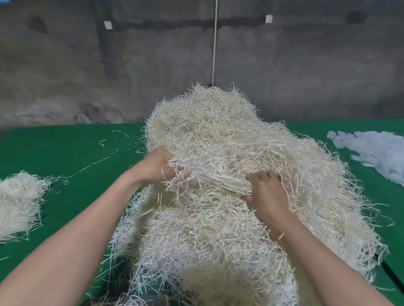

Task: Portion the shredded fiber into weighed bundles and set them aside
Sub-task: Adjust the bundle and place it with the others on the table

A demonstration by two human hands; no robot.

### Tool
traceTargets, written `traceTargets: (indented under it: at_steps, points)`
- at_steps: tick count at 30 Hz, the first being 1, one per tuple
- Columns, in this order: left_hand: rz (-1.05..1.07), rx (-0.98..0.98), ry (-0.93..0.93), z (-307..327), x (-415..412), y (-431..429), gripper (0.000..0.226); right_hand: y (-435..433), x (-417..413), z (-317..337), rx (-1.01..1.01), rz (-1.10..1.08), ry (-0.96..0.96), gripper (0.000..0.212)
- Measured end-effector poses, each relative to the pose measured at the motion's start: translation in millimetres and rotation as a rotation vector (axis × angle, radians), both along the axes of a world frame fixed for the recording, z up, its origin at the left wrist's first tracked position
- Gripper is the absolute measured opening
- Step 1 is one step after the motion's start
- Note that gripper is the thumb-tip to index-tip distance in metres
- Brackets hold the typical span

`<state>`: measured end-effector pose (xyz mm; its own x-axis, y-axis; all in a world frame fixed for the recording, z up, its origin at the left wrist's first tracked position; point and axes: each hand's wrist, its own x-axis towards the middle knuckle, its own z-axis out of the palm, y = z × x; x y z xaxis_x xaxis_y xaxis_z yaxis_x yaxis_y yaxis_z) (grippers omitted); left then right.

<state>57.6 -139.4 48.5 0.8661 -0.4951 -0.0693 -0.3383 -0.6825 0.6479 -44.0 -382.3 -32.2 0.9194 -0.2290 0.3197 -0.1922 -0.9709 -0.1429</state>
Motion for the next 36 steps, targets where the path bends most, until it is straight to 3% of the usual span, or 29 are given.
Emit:
traceTargets:
  at_steps: [5,7,9,11,12,14,16,19,22,25,27,31,36]
  points:
    - [0.027,-0.319,0.121,-1.1,-13.4,-6.5,0.006,35.1,-6.0,41.0,0.042,0.207,0.032,0.099]
    - [0.028,-0.558,0.266,2.3,-19.9,-12.2,0.028,55.0,-2.2,58.9,0.06,0.264,0.052,0.101]
    - [0.081,-0.865,0.42,5.6,-27.6,-22.8,0.016,79.3,8.5,67.4,0.232,0.302,0.015,0.074]
    - [0.198,-1.115,0.513,14.0,-29.1,-31.9,0.023,100.4,18.4,66.1,0.461,0.349,-0.086,0.028]
    - [0.209,-1.208,0.56,20.7,-26.3,-34.0,0.025,105.4,23.8,61.5,0.483,0.351,-0.14,0.019]
    - [0.159,-1.411,0.677,38.5,-22.8,-33.5,0.01,103.0,29.3,47.9,0.386,0.333,-0.175,0.019]
    - [0.221,-1.545,0.699,49.5,-13.5,-25.7,0.01,83.8,27.4,30.6,0.298,0.287,-0.145,0.016]
    - [0.302,-1.468,0.593,35.3,-5.9,-21.4,0.018,51.8,19.8,5.7,0.136,0.246,-0.082,0.017]
    - [0.374,-1.447,0.609,14.0,-8.7,-23.7,0.009,27.1,8.7,-9.1,0.102,0.173,-0.04,0.028]
    - [0.498,-1.603,0.549,18.6,10.7,10.5,0.032,-16.7,-19.5,-28.3,0.224,-0.032,0.115,0.046]
    - [0.634,-1.621,0.443,23.9,26.6,37.3,0.032,-30.5,-33.6,-27.8,0.082,-0.113,0.207,0.054]
    - [0.645,-1.323,0.409,4.7,18.3,24.0,0.012,8.4,-17.4,7.5,0.059,0.13,0.066,0.054]
    - [0.529,-1.395,0.506,9.2,2.1,10.1,0.012,53.0,-5.5,61.5,0.029,0.301,0.119,0.063]
